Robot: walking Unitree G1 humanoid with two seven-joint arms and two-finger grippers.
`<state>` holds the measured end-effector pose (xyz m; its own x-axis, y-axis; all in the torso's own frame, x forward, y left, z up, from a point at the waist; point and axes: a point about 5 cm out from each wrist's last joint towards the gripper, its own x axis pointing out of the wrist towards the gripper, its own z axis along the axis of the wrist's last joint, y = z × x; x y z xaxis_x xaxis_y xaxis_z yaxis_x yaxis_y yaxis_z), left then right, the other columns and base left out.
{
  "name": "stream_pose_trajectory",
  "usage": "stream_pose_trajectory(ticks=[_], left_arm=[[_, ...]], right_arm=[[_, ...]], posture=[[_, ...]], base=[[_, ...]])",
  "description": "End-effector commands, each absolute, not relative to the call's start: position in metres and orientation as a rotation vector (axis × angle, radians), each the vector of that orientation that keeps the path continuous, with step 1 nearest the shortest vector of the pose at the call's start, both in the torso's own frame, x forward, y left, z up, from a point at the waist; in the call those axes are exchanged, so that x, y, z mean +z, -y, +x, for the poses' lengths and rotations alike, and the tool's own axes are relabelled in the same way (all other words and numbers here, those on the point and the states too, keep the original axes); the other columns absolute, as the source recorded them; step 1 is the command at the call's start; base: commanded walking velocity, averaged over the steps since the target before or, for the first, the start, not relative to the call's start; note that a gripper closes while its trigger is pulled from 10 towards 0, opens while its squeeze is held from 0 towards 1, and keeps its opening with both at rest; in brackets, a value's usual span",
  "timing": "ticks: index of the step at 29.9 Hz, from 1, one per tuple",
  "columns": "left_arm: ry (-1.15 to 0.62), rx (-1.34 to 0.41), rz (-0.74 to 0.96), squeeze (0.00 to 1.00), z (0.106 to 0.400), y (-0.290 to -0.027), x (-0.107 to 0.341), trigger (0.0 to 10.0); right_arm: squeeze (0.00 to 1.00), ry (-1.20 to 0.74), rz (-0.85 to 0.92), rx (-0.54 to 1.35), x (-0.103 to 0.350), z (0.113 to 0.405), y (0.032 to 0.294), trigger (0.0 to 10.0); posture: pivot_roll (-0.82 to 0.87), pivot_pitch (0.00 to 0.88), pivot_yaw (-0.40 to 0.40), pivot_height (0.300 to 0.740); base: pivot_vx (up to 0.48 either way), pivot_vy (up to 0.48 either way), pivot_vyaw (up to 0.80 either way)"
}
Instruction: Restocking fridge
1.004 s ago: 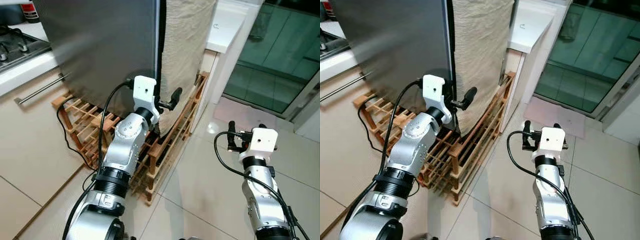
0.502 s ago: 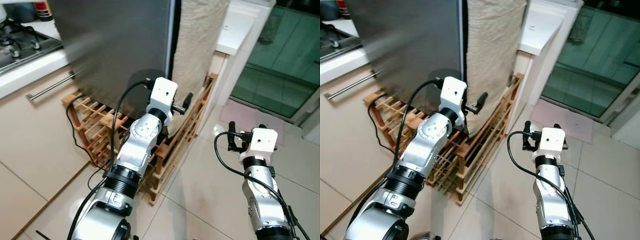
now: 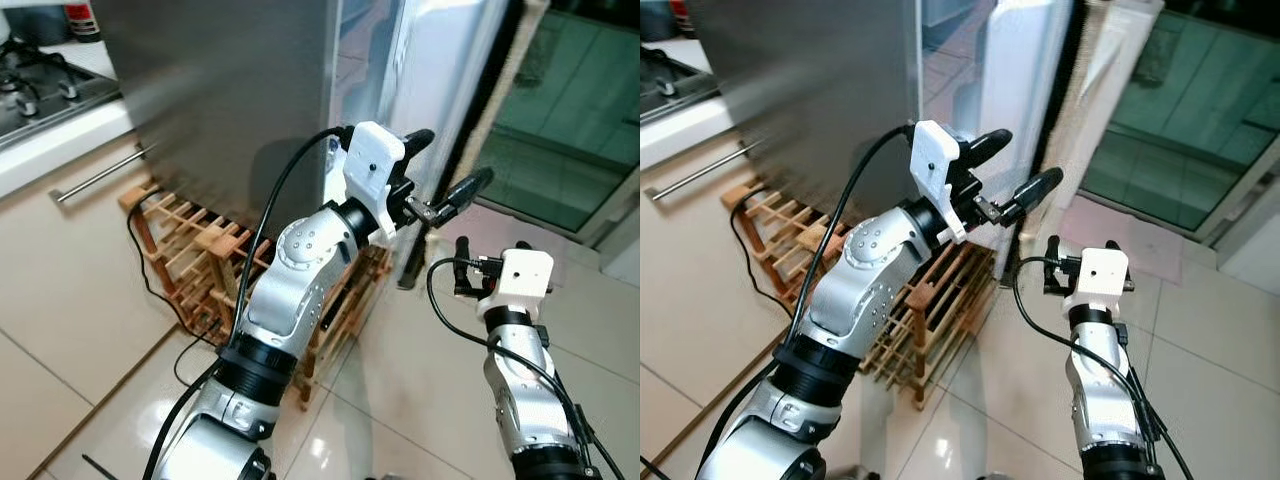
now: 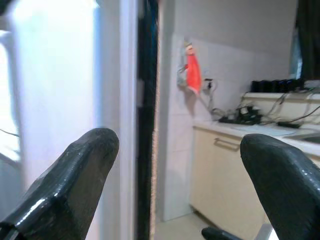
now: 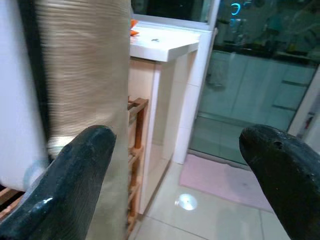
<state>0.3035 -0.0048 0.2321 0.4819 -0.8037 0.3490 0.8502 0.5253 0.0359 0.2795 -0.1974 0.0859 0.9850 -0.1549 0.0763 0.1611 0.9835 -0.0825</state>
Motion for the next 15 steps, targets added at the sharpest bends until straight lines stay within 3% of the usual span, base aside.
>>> stream_pose_trajectory(ticks=[1,6,15], left_arm=[[0.355,-1.018,-0.173,0.00,0.302,0.003,0.238,10.0],[0.318,-0.875,-0.139,0.00,0.312,-0.023,0.232,10.0],[0.200,-0.775,-0.154,0.00,0.308,-0.048,0.203,10.0]], right_arm=[[0.09,0.054,-0.088,-0.170,0.083,0.278,0.202,10.0],[0.08,0.040,-0.080,-0.143,0.081,0.280,0.196,10.0],[0.06,0.028,-0.049,0.017,0.079,0.281,0.173,10.0]], posture=[[0.06,0.000,-0.040,0.736],[0.07,0.000,-0.041,0.736],[0.07,0.000,-0.045,0.736]], base=[[0.000,0.000,0.00],[0.000,0.000,0.00],[0.000,0.000,0.00]])
